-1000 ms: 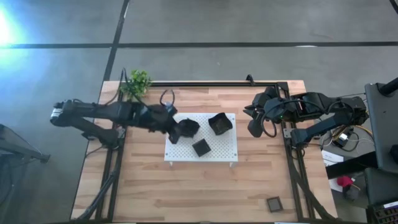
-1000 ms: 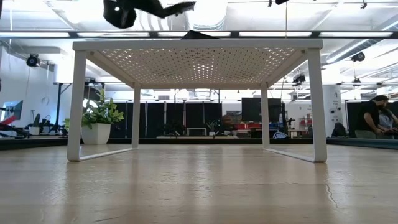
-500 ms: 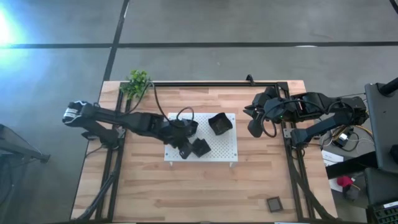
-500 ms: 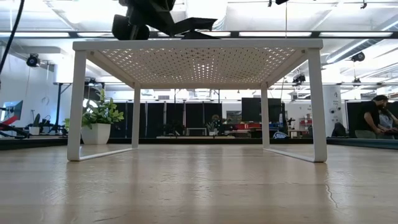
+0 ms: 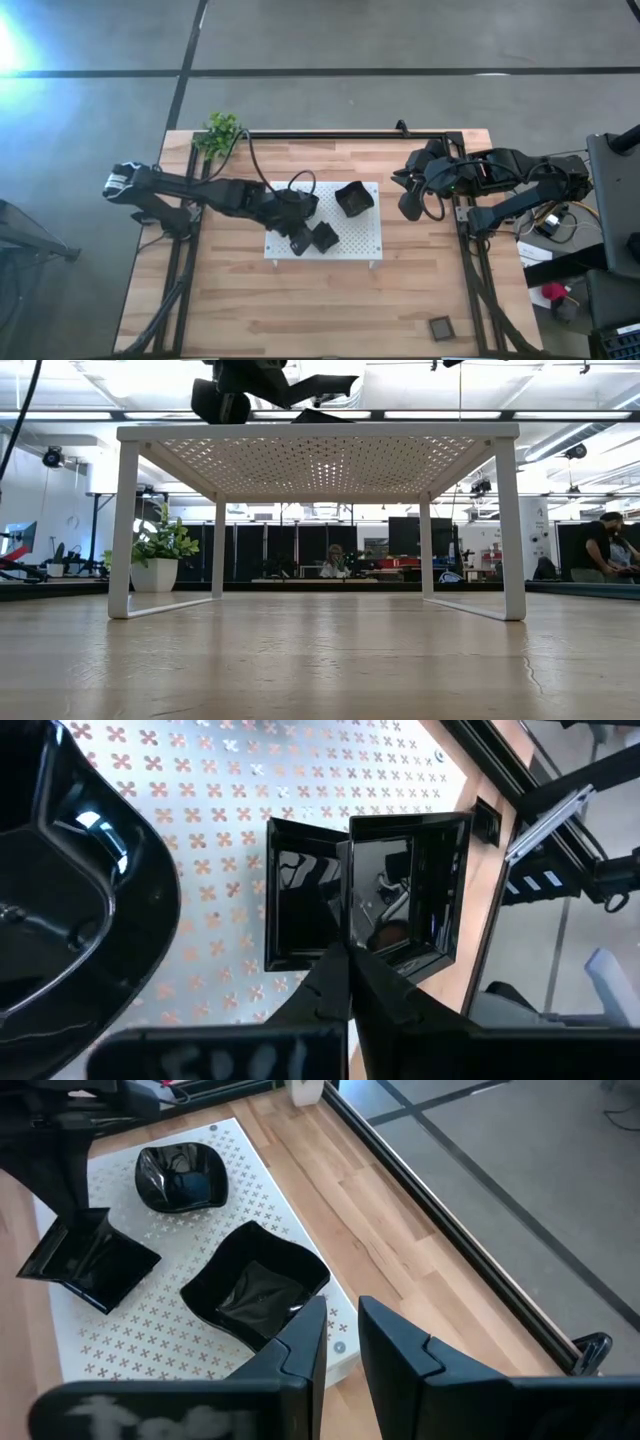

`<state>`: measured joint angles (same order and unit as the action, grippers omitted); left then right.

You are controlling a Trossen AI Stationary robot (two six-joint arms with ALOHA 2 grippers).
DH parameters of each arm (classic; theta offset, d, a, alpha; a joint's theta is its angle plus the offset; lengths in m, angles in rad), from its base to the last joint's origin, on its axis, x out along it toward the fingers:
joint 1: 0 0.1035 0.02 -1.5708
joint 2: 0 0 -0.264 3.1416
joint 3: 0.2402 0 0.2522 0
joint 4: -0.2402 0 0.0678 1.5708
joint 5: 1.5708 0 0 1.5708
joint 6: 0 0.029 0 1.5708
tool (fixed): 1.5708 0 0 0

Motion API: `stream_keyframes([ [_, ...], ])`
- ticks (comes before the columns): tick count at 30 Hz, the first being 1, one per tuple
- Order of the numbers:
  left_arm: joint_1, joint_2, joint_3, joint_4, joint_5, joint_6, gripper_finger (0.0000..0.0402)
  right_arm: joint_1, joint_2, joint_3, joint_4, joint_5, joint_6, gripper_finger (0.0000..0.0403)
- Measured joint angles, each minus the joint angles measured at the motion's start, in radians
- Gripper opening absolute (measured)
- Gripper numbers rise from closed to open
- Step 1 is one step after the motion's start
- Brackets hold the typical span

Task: Pick & Place Mini shaped plates
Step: Stack the black square plate on top of the black square plate on the shelf

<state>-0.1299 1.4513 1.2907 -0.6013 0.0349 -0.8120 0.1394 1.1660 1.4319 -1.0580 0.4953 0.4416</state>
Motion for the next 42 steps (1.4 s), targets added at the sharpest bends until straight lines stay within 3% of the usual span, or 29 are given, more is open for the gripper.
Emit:
stream_keyframes([
  [14,0.003,0.0,-0.001,0.0,0.0,-0.01,0.0032,0.0,0.0,0.0,0.0,0.0,0.0,0.0057],
  [32,0.03,-0.011,0.046,-0.038,0.008,0.001,0.0032,0.0,-0.001,0.0,0.0,0.0,0.0,0.0057],
  [36,0.03,-0.015,0.09,-0.038,0.009,0.089,0.0032,0.001,-0.01,0.0,0.0,-0.008,0.0,0.0057],
  [42,-0.022,-0.018,0.171,-0.035,-0.049,0.387,0.0032,0.06,-0.026,0.0,-0.007,-0.168,0.0,0.0056],
])
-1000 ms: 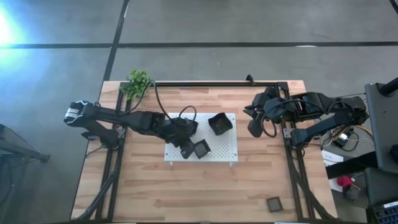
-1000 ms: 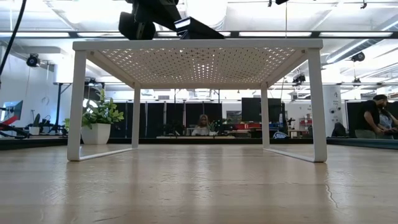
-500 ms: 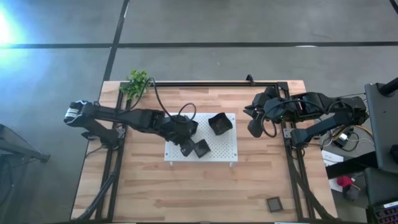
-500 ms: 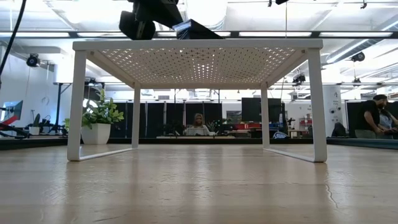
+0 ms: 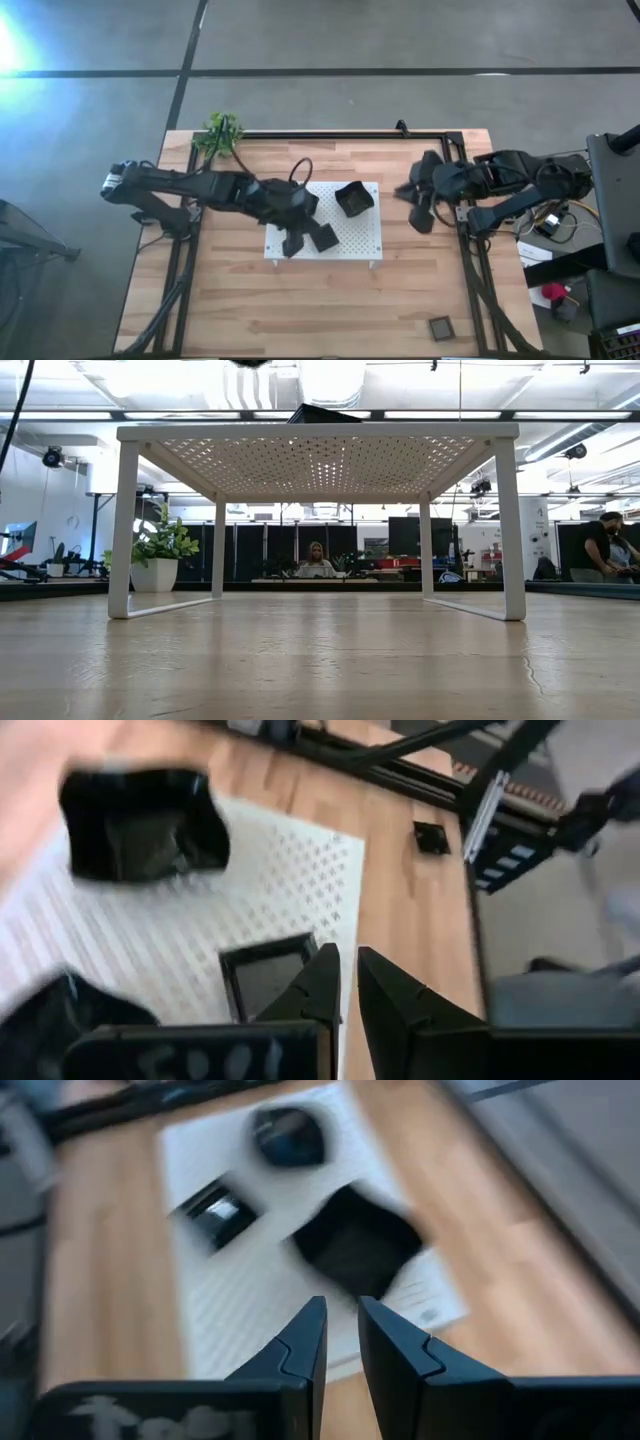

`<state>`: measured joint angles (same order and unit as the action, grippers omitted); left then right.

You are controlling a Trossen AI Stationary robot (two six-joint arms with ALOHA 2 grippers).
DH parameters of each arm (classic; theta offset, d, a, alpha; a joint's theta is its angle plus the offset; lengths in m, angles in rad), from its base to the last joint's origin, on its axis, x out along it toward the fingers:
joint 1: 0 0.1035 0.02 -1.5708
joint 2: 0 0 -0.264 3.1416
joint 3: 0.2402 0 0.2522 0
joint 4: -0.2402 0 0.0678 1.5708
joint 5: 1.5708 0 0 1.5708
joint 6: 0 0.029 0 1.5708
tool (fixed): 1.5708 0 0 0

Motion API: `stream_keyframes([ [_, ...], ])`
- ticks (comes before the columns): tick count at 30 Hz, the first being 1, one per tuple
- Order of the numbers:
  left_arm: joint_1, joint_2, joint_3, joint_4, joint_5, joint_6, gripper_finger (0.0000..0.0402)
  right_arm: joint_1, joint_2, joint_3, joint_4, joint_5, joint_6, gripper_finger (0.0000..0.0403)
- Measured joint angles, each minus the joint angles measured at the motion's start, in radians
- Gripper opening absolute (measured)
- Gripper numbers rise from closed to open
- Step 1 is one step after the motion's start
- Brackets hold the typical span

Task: Pick & Place Mini shaped plates
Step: Stack the black square plate on top of the black square plate on the shelf

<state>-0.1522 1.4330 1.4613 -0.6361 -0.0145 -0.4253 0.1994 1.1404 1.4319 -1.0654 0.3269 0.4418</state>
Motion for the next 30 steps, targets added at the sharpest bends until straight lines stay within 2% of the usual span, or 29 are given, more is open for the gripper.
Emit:
stream_keyframes([
  [5,-0.086,0.0,0.041,0.0,-0.176,0.188,0.0032,0.11,0.005,0.0,-0.079,-0.091,0.016,0.0056],
  [9,-0.157,-0.001,0.064,0.004,-0.308,0.257,0.0032,0.229,0.017,-0.005,-0.155,-0.1,0.06,0.0056],
  [13,-0.216,-0.01,0.059,0.05,-0.398,0.32,0.0032,0.36,0.036,-0.043,-0.175,-0.102,0.118,0.0056],
  [18,-0.252,-0.011,0.056,0.08,-0.437,0.346,0.0032,0.506,0.077,-0.104,-0.184,-0.119,0.143,0.0056],
  [23,-0.257,-0.011,0.055,0.102,-0.437,0.35,0.0032,0.632,0.142,-0.153,-0.176,-0.131,0.246,0.0056],
  [30,-0.257,-0.011,0.055,0.11,-0.459,0.351,0.0032,0.748,0.267,-0.193,-0.074,-0.199,0.304,0.0056],
])
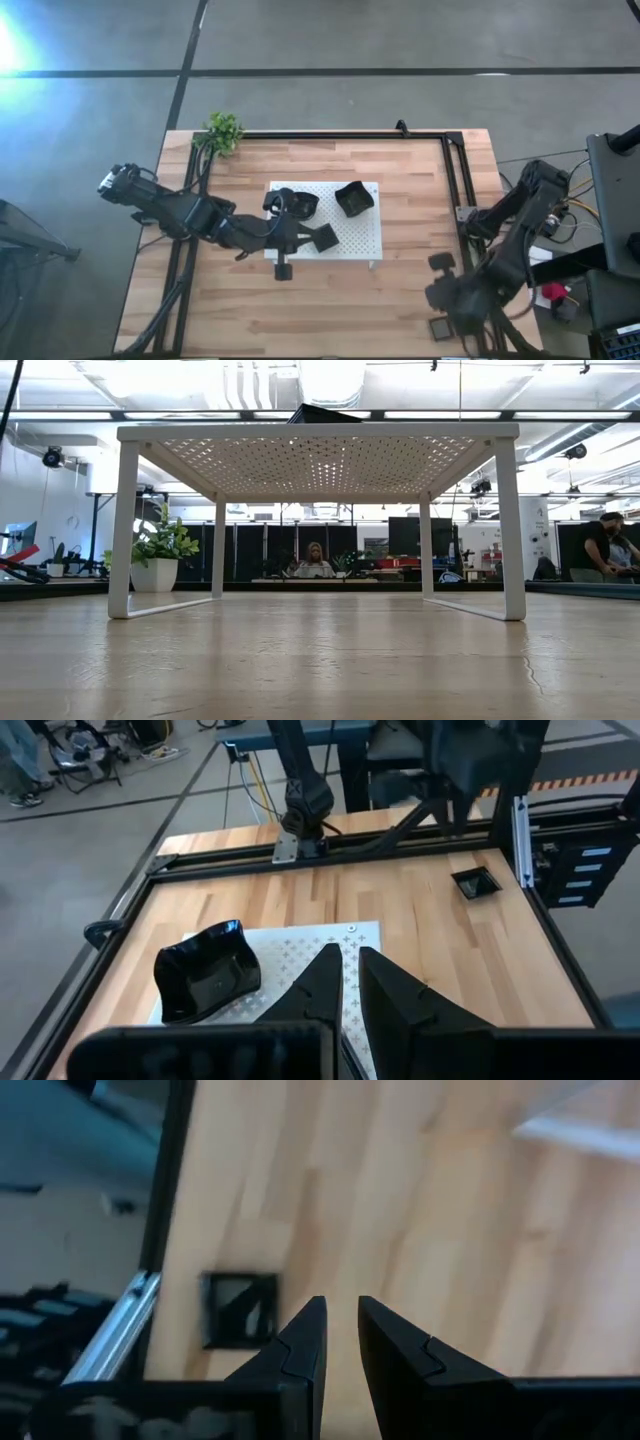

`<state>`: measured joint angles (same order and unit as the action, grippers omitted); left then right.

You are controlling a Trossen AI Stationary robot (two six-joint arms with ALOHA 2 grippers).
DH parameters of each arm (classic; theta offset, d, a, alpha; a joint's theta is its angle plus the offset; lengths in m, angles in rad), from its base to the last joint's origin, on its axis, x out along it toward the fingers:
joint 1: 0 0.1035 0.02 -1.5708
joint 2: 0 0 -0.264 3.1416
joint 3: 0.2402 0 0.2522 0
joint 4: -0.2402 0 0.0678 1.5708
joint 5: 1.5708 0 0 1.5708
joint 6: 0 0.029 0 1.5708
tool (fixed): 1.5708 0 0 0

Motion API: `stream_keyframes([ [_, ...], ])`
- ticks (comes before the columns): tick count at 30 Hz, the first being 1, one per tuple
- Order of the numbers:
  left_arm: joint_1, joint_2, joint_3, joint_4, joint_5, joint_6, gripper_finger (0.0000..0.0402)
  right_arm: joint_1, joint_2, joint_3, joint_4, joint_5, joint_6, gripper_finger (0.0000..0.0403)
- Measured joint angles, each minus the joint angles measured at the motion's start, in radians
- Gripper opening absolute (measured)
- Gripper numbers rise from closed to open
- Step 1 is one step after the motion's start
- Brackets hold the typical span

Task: Pick & Place Mini shaped plates
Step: Stack the black square plate on top of the black square plate on the shelf

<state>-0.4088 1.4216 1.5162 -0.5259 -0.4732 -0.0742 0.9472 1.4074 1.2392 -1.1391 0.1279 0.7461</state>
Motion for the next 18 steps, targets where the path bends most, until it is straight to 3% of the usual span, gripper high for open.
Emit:
stream_keyframes([
  [4,0.0,0.0,0.0,0.003,0.0,0.0,0.0032,0.053,0.09,-0.017,0.044,-0.076,0.032,0.0056],
  [18,0.0,0.001,0.0,0.022,0.003,0.0,0.0032,0.095,0.326,-0.019,0.1,-0.104,0.121,0.0056],
])
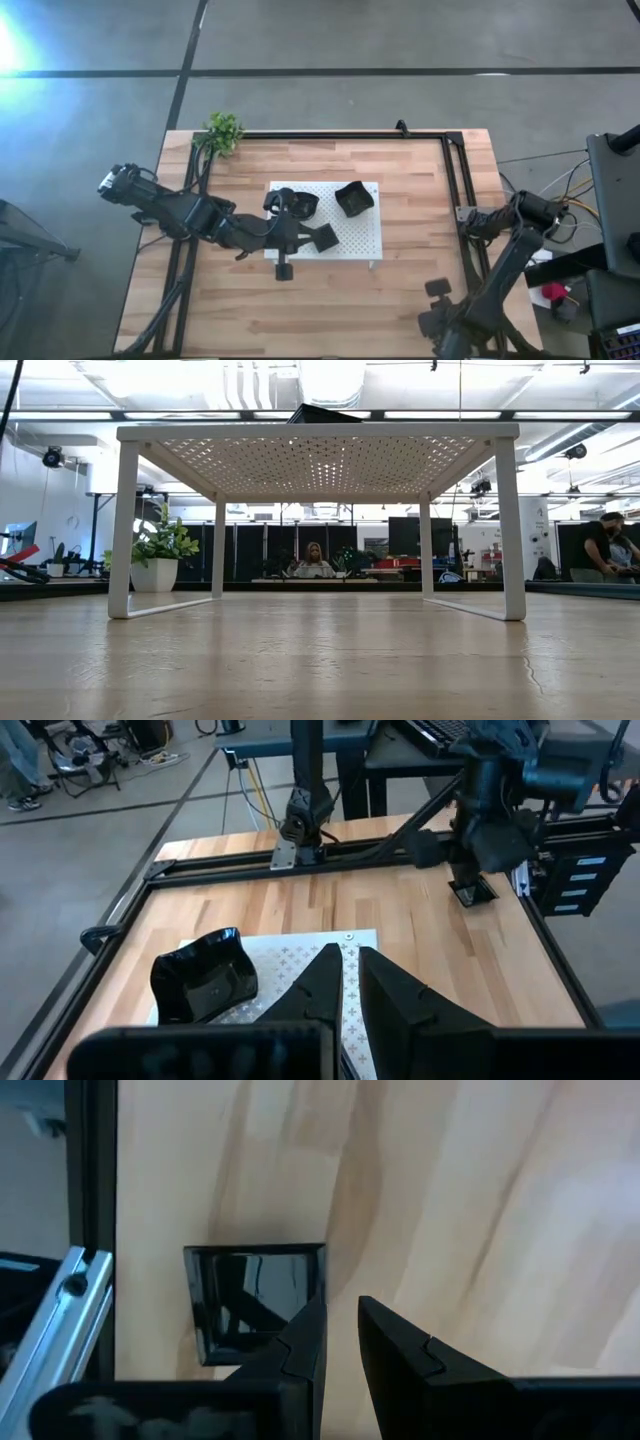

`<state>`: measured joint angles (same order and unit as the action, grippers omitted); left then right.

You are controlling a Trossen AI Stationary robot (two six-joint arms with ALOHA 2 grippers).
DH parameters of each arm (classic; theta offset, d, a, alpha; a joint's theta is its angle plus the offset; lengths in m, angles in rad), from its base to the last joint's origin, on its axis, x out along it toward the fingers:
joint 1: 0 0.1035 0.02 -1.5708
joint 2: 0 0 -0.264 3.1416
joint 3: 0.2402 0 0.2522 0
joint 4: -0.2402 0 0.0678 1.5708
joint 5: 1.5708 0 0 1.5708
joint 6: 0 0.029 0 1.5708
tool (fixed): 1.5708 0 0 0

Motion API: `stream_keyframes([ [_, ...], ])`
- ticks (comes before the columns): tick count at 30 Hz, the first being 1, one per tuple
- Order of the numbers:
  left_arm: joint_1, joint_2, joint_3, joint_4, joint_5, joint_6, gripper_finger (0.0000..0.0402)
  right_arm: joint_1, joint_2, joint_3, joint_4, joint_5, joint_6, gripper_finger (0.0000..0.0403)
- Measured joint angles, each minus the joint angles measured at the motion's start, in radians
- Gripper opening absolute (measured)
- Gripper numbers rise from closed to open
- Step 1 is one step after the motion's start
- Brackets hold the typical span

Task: Pick & Place Mini shaped plates
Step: Stack the black square plate on top of the black square plate on the shelf

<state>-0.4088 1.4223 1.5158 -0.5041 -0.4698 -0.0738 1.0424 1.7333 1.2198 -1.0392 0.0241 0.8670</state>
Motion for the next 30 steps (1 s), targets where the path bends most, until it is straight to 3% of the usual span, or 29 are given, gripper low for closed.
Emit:
stream_keyframes([
  [9,0.0,0.0,0.0,0.003,0.001,0.0,0.0032,0.0,0.059,0.0,0.016,-0.047,0.072,0.0056],
  [23,0.0,0.0,-0.001,0.004,0.003,0.0,0.0032,0.002,0.067,-0.067,0.041,-0.052,0.033,0.0056],
  [30,0.0,0.0,-0.001,0.004,0.003,0.0,0.0032,0.003,0.069,-0.093,0.064,-0.115,0.038,0.0056],
])
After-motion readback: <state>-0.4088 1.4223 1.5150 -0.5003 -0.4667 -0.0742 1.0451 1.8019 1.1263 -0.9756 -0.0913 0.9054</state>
